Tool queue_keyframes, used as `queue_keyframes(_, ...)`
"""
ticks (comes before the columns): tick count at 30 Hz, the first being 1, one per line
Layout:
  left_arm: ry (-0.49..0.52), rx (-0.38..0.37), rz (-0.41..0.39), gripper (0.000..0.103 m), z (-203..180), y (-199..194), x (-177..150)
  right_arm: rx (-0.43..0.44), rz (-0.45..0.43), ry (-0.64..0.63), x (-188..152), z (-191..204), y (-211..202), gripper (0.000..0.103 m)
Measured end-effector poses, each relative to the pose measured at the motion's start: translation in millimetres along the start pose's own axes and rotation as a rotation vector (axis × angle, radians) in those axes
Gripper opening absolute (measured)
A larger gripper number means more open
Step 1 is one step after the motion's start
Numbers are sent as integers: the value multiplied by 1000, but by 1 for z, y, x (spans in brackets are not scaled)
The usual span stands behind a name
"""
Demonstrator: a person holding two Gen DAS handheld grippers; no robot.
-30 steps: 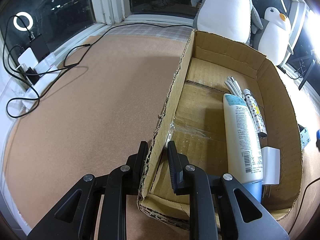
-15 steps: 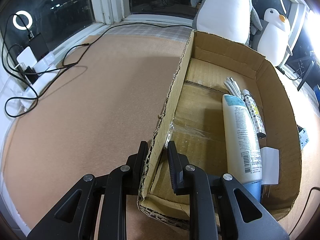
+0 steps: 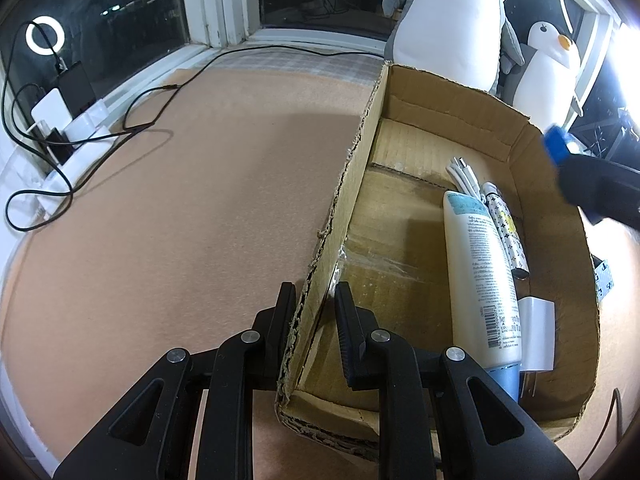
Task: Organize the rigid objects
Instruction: 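Carry the blue round lid into the box and release it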
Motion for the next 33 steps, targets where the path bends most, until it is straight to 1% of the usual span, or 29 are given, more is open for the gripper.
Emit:
queue_keyframes(11,-4,-1,-1,18,0,0,0,44,46,16,-3,15,30,46)
queue_keyframes(12,-4,-1,-1,18,0,0,0,41,49,14,-3,16,31,47)
queue_keyframes(14,-3,-1,-2,18,0,0,0,29,49,19,-2,15,32,54)
queue_keyframes(15,-4,0,-2,18,0,0,0,26,46,24,-2,14,32,55)
queue_keyframes(24,-4,1,-2,18,-1,0,0,-1,39,52,1,3,27,55)
queue_keyframes(33,-3,2,-2,18,0,-1,0,-41,25,87,1,-18,14,55)
Point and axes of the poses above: each gripper's, at about its wrist camera, not at the fingertips, and y roughly the way its jaws point, z to its left, x to its top, the point moved 2 cm from there along y, roughly the way its jaws point, and after that the axes turned 13 degrees about -z, right-handed, at the moved point
